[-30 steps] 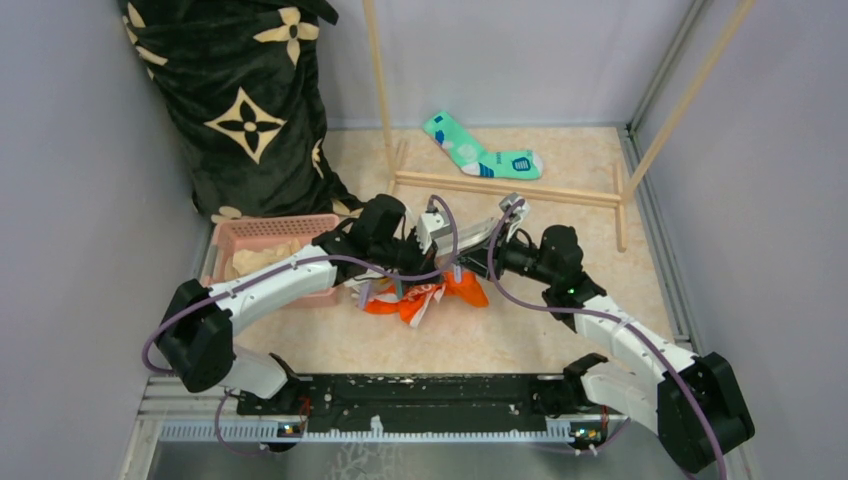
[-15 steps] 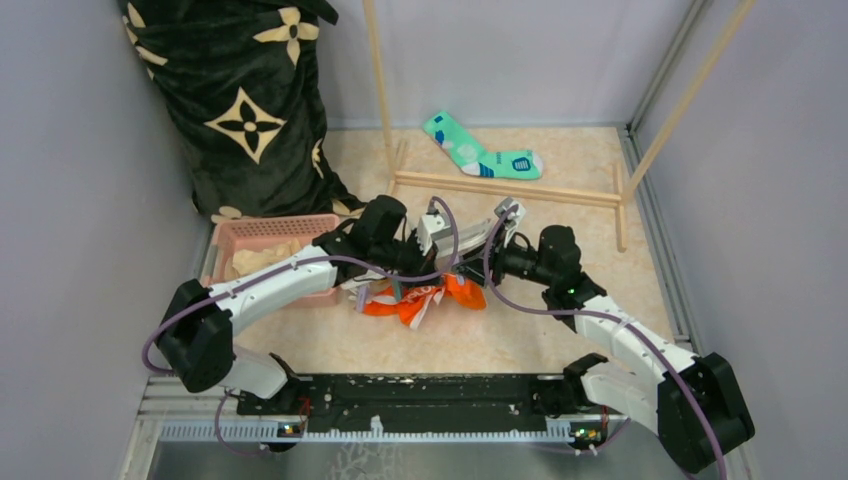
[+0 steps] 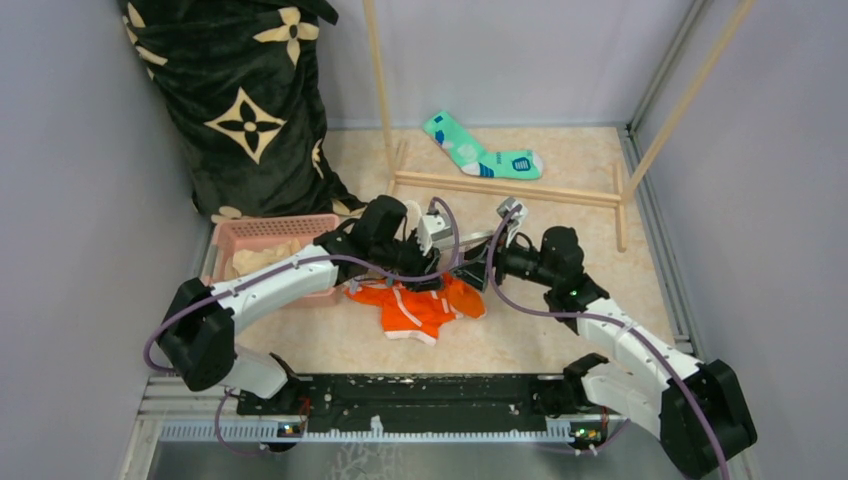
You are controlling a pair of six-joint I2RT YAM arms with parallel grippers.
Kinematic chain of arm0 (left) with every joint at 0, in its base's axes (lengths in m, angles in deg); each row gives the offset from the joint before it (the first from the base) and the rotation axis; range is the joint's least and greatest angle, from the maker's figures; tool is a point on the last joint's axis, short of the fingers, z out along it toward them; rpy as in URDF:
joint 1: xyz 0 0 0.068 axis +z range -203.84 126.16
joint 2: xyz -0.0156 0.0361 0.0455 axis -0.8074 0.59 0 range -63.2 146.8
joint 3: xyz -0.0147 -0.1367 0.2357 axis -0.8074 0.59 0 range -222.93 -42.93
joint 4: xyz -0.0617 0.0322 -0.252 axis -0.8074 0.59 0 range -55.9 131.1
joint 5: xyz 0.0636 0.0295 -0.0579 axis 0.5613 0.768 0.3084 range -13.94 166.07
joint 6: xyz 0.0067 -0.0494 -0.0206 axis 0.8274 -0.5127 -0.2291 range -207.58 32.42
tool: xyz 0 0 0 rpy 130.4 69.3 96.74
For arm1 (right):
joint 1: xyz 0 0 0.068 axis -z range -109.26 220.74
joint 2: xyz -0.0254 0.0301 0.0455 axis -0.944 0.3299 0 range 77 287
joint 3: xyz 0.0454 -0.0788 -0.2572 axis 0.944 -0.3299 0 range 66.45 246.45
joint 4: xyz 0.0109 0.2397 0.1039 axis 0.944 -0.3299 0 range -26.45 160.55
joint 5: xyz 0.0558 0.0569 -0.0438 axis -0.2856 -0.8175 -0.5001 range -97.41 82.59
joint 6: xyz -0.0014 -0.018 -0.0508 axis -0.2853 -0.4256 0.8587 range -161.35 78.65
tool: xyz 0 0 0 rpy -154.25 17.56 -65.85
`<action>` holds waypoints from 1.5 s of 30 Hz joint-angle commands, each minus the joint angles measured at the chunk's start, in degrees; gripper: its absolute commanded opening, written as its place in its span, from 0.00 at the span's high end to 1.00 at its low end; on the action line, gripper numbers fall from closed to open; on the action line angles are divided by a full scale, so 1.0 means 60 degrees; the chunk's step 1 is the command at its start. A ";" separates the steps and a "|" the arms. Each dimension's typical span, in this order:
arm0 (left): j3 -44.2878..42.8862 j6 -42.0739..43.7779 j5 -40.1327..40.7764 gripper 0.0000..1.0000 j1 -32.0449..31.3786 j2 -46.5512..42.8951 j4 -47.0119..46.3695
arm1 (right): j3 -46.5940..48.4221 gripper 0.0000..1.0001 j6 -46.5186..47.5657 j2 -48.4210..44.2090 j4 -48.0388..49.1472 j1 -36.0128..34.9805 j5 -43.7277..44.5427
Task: Clip the underwear to the hanger
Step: Clamp the underwear onto the hanger, then pick up the hanger at the center of the board.
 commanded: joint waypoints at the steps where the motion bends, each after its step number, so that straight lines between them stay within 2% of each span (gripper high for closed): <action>1: -0.0104 0.0101 -0.0085 0.54 0.0013 -0.0172 -0.0018 | 0.0263 0.33 0.0136 -0.0454 0.0179 -0.0110 0.0539; 6: -0.0054 0.0140 -0.0141 0.43 0.0017 -0.0411 0.0123 | 0.0227 0.28 0.0445 -0.0588 -0.0617 -0.0106 0.1400; 8: -0.0014 0.0153 -0.0143 0.25 0.0021 -0.0525 0.0237 | 0.0188 0.26 0.0459 -0.0709 -0.0780 -0.0106 0.1526; 12: 0.0118 0.0121 -0.0092 0.21 0.0031 -0.0801 0.0398 | 0.0135 0.24 0.0459 -0.1031 -0.1156 -0.0115 0.1670; 18: 0.0322 -0.0356 0.0649 0.19 0.0035 -0.1614 0.0420 | 0.0417 0.24 0.0412 -0.1496 -0.2421 -0.0106 0.2154; 22: 0.0537 -0.0926 0.1839 0.19 0.0057 -0.1831 -0.0072 | 0.1419 0.24 0.0415 -0.0954 -0.4381 -0.0106 0.3461; 24: 0.0614 -0.1032 0.2341 0.22 0.0059 -0.1789 -0.0172 | 0.1795 0.26 0.0452 -0.0526 -0.4868 -0.0106 0.3887; 27: 0.0812 -0.1054 0.2767 0.25 0.0059 -0.2058 -0.0337 | 0.1938 0.28 0.0470 -0.0204 -0.4782 -0.0106 0.3682; 35: 0.1612 -0.0416 0.2979 0.33 0.0064 -0.4218 -0.1656 | 0.1628 0.29 0.0313 -0.0394 -0.4002 -0.0106 0.3587; 39: 0.1101 -0.0499 0.4334 0.34 0.0135 -0.3419 -0.1142 | 0.1549 0.29 0.0328 -0.0448 -0.3935 -0.0111 0.3475; 41: 0.0720 -0.0533 0.4582 0.34 0.0165 -0.2746 -0.0729 | 0.1482 0.29 0.0327 -0.0531 -0.3832 -0.0106 0.3399; 45: 0.0784 -0.0411 0.4841 0.34 0.0284 -0.1974 -0.0992 | 0.1283 0.30 0.0248 -0.0765 -0.3654 -0.0106 0.3188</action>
